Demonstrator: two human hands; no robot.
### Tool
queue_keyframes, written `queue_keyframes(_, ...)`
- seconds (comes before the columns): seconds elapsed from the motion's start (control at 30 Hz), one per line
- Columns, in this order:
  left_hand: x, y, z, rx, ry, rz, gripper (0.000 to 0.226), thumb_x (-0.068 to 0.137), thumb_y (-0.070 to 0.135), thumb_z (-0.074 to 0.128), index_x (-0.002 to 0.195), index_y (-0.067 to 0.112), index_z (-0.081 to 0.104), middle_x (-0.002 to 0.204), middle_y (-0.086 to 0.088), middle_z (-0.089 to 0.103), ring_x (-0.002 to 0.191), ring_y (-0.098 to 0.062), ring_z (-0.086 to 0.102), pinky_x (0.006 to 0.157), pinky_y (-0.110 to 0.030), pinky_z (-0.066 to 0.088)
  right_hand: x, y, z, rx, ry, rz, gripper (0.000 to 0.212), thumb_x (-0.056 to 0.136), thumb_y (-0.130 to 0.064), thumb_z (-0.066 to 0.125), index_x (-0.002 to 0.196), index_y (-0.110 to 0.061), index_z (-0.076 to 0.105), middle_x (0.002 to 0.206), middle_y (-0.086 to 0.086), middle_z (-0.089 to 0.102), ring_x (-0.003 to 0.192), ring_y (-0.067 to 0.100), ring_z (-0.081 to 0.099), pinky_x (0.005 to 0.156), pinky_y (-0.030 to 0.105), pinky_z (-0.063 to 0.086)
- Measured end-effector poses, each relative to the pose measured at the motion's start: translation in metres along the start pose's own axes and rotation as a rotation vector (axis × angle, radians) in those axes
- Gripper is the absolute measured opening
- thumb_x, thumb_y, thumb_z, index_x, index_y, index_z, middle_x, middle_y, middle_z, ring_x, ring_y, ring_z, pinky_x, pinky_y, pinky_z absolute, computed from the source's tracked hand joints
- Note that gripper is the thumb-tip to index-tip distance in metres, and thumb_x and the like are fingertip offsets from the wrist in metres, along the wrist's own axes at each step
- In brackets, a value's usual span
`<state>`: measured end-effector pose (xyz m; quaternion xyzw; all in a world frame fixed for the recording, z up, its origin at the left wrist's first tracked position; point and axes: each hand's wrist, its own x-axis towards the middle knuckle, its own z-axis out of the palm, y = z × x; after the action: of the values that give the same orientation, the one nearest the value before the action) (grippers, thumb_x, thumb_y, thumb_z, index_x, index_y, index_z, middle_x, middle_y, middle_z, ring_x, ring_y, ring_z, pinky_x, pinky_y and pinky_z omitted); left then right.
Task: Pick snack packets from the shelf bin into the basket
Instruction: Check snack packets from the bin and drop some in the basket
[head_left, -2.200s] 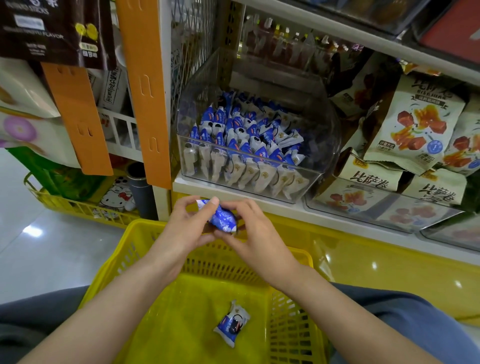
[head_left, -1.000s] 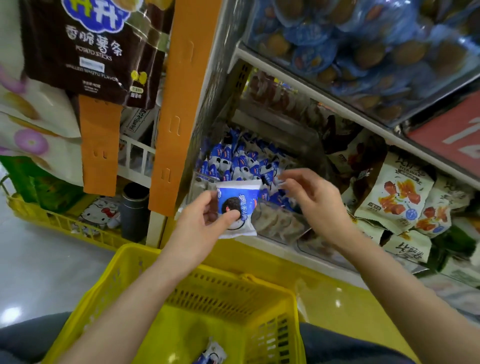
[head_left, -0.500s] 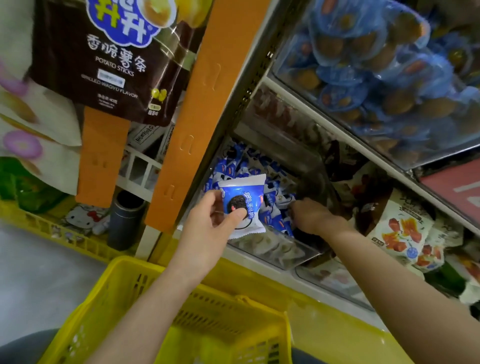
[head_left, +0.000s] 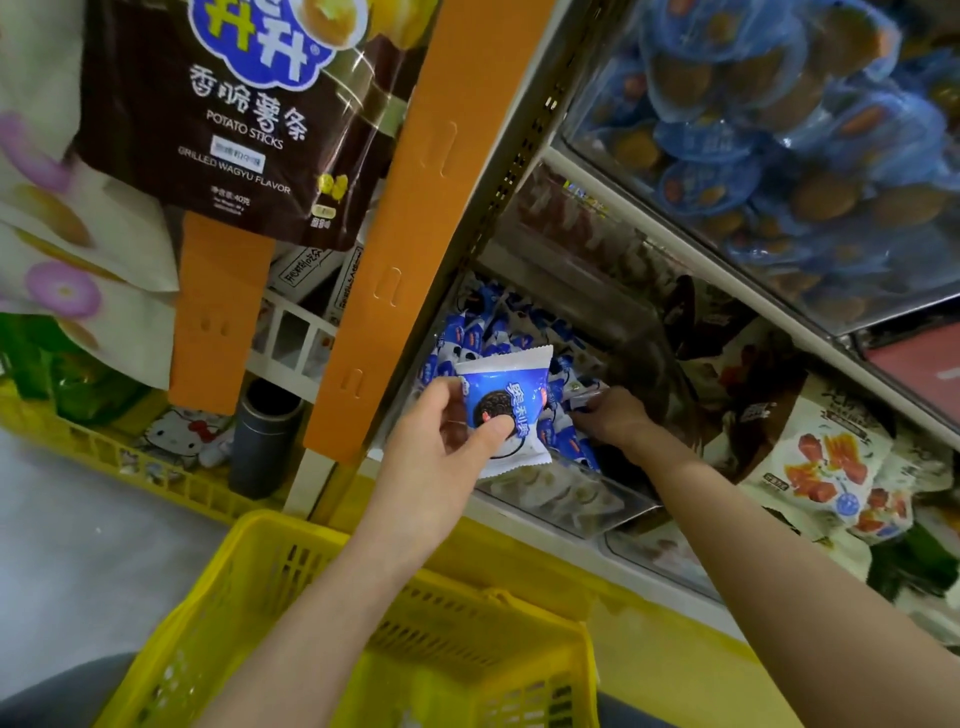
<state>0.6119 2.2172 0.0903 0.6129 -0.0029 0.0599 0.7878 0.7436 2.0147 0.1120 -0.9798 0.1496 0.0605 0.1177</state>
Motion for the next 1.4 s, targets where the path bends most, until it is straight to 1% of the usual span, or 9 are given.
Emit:
queue_keyframes(0.2, -0.001, 0.002, 0.000, 0.005, -0.024, 0.017, 0.028, 0.085, 0.024, 0.062, 0.110, 0.022, 0.051, 0.108, 0.003, 0.062, 0.095, -0.005, 0.063, 0.071, -0.015, 0.053, -0.007, -0.002, -0.006, -0.046, 0.086, -0.036, 0.040, 0.082, -0.018, 0.069, 0.117, -0.002, 0.060, 0.122, 0.014, 0.060, 0.109, 0.026, 0.058, 0.087, 0.028, 0.045)
queue_keyframes(0.33, -0.002, 0.001, 0.000, 0.039, -0.010, 0.006, 0.026, 0.085, 0.024, 0.063, 0.108, 0.022, 0.050, 0.103, 0.004, 0.063, 0.093, -0.005, 0.062, 0.070, -0.012, 0.052, -0.023, 0.004, -0.013, 0.054, 0.171, -0.105, 0.025, 0.083, -0.010, 0.066, 0.106, -0.013, 0.058, 0.109, 0.011, 0.062, 0.083, 0.016, 0.057, 0.072, 0.026, 0.046)
queue_keyframes(0.47, -0.008, 0.000, 0.002, 0.058, -0.013, -0.012, 0.028, 0.086, 0.025, 0.062, 0.112, 0.022, 0.052, 0.105, 0.004, 0.063, 0.094, -0.005, 0.062, 0.069, -0.011, 0.051, -0.050, 0.007, -0.029, 0.048, 0.391, -0.202, 0.029, 0.083, -0.013, 0.064, 0.108, -0.016, 0.050, 0.103, 0.005, 0.061, 0.083, 0.015, 0.056, 0.070, 0.029, 0.048)
queue_keyframes(0.63, -0.025, 0.002, 0.004, -0.092, -0.074, -0.131, 0.012, 0.091, 0.025, 0.055, 0.098, 0.034, 0.056, 0.097, 0.008, 0.065, 0.084, 0.000, 0.060, 0.081, -0.025, 0.050, -0.106, 0.006, -0.048, 0.469, 0.482, -0.460, 0.038, 0.082, -0.014, 0.068, 0.112, -0.018, 0.044, 0.091, -0.017, 0.052, 0.083, -0.002, 0.055, 0.069, 0.010, 0.046)
queue_keyframes(0.93, -0.057, 0.007, 0.001, -0.181, -0.212, -0.142, 0.037, 0.070, 0.036, 0.057, 0.103, 0.020, 0.057, 0.061, 0.020, 0.063, 0.061, 0.009, 0.056, 0.075, -0.020, 0.045, -0.178, 0.004, -0.015, 0.792, 0.105, -0.518, 0.034, 0.079, -0.009, 0.070, 0.094, -0.029, 0.047, 0.094, 0.000, 0.063, 0.077, 0.002, 0.063, 0.071, 0.018, 0.053)
queue_keyframes(1.03, -0.060, 0.004, -0.004, -0.147, -0.206, -0.119, 0.041, 0.070, 0.041, 0.057, 0.106, 0.022, 0.058, 0.074, 0.018, 0.064, 0.067, 0.010, 0.057, 0.066, -0.012, 0.045, -0.187, 0.003, -0.009, 0.879, 0.018, -0.532, 0.027, 0.084, -0.004, 0.063, 0.099, -0.022, 0.049, 0.092, -0.003, 0.063, 0.071, -0.006, 0.061, 0.066, 0.012, 0.051)
queue_keyframes(1.17, -0.059, -0.001, -0.010, -0.240, -0.178, -0.206, 0.047, 0.069, 0.034, 0.064, 0.113, 0.022, 0.052, 0.109, -0.004, 0.062, 0.099, -0.012, 0.063, 0.084, -0.034, 0.052, -0.194, 0.001, -0.002, 0.906, -0.057, -0.459, 0.012, 0.094, -0.021, 0.050, 0.104, -0.028, 0.053, 0.100, -0.006, 0.065, 0.082, -0.005, 0.061, 0.068, 0.012, 0.048)
queue_keyframes(1.3, -0.057, -0.005, -0.009, -0.289, -0.169, -0.222, 0.066, 0.063, 0.028, 0.071, 0.124, 0.024, 0.045, 0.103, 0.001, 0.069, 0.085, -0.007, 0.066, 0.072, -0.027, 0.052, -0.201, -0.002, 0.007, 0.913, -0.179, -0.457, 0.027, 0.092, -0.034, 0.050, 0.115, -0.021, 0.055, 0.110, -0.006, 0.064, 0.101, 0.001, 0.060, 0.086, 0.019, 0.049)
queue_keyframes(1.4, -0.057, -0.004, -0.007, -0.227, -0.184, -0.213, 0.076, 0.054, 0.034, 0.076, 0.125, 0.018, 0.051, 0.110, 0.001, 0.068, 0.100, -0.012, 0.064, 0.090, -0.033, 0.049, -0.203, -0.003, 0.009, 0.896, -0.170, -0.501, 0.017, 0.089, -0.020, 0.058, 0.106, -0.022, 0.059, 0.102, -0.007, 0.065, 0.090, -0.003, 0.060, 0.080, 0.014, 0.050)
